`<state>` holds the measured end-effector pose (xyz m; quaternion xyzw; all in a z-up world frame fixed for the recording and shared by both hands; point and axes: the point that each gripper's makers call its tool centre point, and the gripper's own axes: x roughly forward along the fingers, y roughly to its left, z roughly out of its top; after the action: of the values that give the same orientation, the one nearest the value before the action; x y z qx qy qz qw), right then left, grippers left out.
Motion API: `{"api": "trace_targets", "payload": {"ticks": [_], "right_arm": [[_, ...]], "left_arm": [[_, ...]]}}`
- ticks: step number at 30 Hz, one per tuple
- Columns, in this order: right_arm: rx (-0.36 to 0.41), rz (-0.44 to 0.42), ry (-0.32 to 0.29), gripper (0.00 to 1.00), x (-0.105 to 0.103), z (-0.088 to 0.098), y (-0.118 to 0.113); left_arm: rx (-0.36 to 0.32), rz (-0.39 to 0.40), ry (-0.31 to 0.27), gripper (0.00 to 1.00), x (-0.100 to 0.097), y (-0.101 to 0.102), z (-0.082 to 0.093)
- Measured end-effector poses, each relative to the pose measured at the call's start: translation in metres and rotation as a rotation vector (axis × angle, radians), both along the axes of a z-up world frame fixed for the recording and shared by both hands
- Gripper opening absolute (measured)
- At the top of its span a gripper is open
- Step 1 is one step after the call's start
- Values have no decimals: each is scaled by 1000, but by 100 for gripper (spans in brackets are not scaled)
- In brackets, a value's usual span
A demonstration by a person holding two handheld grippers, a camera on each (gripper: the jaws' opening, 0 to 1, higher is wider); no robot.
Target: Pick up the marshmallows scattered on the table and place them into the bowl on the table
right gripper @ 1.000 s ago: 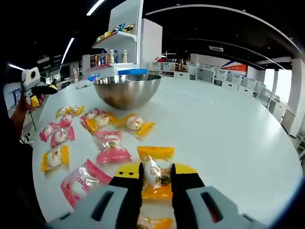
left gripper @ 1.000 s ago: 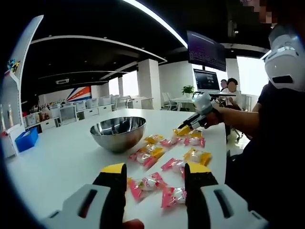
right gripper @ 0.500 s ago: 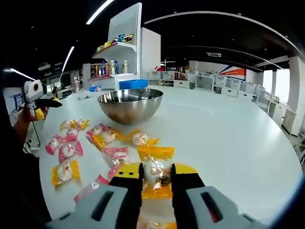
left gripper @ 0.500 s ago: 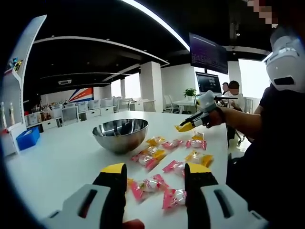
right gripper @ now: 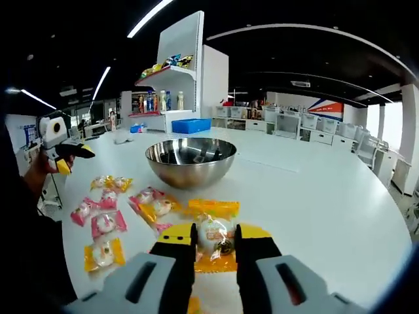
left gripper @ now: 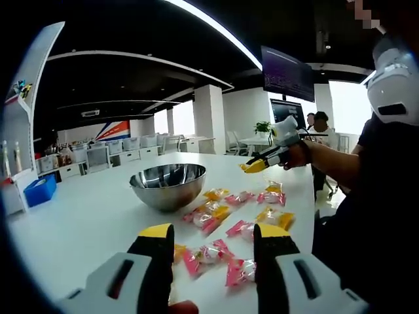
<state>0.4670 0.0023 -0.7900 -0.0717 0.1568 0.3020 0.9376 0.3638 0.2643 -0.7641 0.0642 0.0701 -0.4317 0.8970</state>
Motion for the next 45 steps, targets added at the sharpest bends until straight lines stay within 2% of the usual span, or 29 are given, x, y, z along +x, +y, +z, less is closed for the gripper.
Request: {"api": "trace_targets", "payload": {"ticks": [15,26,34,45], "right_arm": [[26,23,-62,24,20,32,22],[8,62,-68,24,32,42,36],[-15,113,-88,24,49,54,61],[-34,150,-81,23,63,54,81]], "left_arm": [[2,1,-4,49,2,2,2],[2,-12,4,49,1,-2,-1],[3,-18,8,49,1,-5,-2],[10,-24,16,48,0,-8,-5]]}}
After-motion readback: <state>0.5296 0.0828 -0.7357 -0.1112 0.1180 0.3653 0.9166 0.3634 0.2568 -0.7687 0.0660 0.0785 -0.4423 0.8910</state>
